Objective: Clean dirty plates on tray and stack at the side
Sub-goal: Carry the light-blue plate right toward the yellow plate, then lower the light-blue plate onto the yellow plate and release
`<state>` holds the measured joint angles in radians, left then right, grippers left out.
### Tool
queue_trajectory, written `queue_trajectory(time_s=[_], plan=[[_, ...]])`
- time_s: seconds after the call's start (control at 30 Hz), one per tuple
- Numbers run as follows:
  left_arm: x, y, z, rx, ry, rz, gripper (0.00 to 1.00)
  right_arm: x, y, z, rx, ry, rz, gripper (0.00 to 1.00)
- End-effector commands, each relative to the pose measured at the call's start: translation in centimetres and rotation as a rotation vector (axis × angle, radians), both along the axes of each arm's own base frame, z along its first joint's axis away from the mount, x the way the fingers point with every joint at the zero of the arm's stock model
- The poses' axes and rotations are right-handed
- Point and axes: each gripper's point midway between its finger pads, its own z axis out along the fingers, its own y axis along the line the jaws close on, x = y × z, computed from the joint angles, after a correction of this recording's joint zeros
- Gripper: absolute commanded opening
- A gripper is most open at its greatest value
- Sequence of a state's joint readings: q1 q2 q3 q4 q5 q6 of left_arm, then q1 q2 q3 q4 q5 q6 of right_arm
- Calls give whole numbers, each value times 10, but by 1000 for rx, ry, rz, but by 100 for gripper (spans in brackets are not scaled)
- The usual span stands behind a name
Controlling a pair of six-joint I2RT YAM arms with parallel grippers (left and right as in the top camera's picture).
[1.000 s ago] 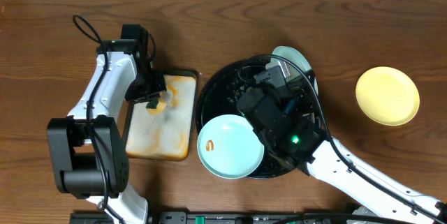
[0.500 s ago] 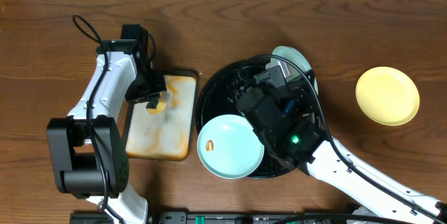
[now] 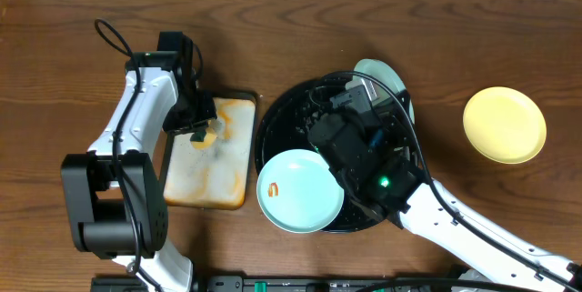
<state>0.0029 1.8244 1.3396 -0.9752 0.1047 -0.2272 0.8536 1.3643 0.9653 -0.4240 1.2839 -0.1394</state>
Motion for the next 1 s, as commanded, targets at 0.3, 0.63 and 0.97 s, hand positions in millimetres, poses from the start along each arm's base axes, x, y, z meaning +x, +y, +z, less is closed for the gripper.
queue_trajectory(time_s=[0.3, 0.63, 0.97], plan=[[-1, 2, -1, 12, 5, -17, 8, -3, -4, 16, -5, -41, -24, 1], [-1, 2, -1, 12, 5, -17, 8, 0, -1, 9, 38, -20, 0, 1], [-1, 2, -1, 12, 5, -16, 8, 3, -7, 3, 118, -38, -30, 1]])
